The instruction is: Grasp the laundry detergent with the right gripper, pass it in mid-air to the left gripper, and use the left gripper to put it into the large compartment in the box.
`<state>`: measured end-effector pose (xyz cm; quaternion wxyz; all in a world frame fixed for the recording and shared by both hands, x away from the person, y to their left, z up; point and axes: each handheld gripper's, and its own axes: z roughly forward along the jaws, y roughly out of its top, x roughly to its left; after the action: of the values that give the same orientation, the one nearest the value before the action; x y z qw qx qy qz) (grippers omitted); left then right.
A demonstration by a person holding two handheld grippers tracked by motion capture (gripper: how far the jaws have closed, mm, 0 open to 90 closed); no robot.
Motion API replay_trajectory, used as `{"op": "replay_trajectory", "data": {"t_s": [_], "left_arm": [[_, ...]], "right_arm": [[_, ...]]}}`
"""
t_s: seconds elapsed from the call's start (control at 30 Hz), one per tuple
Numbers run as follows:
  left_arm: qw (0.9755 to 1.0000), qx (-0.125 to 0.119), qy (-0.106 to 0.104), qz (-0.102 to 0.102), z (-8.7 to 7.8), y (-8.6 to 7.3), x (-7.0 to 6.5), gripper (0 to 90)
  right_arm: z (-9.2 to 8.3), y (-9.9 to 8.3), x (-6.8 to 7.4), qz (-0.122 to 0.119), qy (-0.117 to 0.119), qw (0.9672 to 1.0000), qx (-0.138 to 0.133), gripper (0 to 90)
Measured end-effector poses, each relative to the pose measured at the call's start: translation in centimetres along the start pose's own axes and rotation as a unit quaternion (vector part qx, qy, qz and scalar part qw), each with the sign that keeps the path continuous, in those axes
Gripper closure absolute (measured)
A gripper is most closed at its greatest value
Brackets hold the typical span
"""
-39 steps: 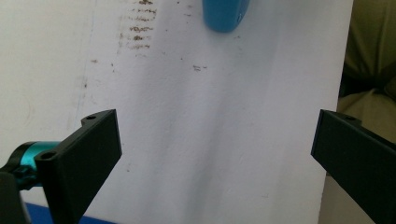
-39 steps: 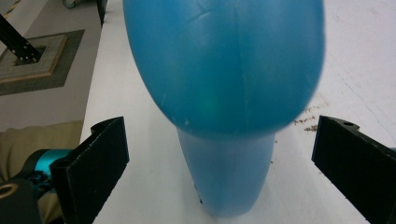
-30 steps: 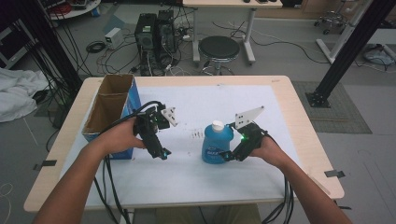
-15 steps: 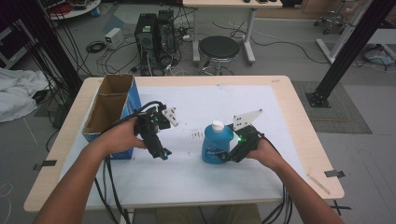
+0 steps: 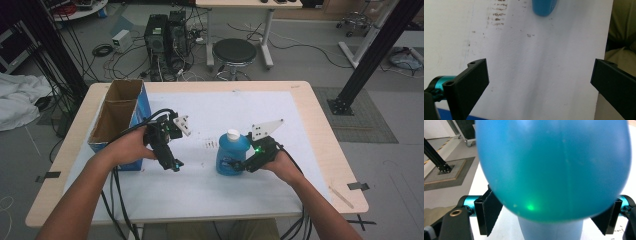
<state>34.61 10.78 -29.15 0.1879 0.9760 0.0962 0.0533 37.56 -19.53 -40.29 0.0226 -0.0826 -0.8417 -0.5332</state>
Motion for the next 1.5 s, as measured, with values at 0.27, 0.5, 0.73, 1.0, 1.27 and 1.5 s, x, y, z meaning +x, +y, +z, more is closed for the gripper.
{"op": "replay_trajectory", "data": {"t_s": [0.27, 0.5, 0.73, 1.0, 1.27, 1.5], "left_arm": [[1.0000, -0.001, 0.000, -0.002, -0.01, -0.06, -0.04, 1.7], [1.0000, -0.001, -0.001, -0.002, 0.05, -0.05, -0.03, 1.7], [1.0000, 0.000, -0.001, -0.001, 0.10, 0.01, 0.02, 1.7], [1.0000, 0.001, -0.001, -0.003, 0.15, 0.01, -0.03, 1.6], [1.0000, 0.001, 0.002, -0.005, 0.06, -0.02, -0.01, 1.7], [0.9999, 0.001, 0.006, -0.010, -0.34, 0.37, 0.02, 1.7]], "right_arm": [[0.19, -0.20, -0.14, -0.005, 0.000, 1.0000, -0.002, 26.0], [0.32, -0.27, -0.21, -0.004, 0.002, 1.0000, -0.005, 30.4], [0.39, -0.34, -0.24, -0.011, 0.001, 0.9999, -0.007, 33.9], [0.45, -0.47, -0.29, -0.018, 0.000, 0.9998, -0.011, 41.5], [0.40, -0.44, -0.17, -0.026, -0.002, 0.9996, -0.013, 43.4], [0.05, -0.14, 0.18, -0.024, -0.008, 0.9997, -0.003, 44.0]]}}
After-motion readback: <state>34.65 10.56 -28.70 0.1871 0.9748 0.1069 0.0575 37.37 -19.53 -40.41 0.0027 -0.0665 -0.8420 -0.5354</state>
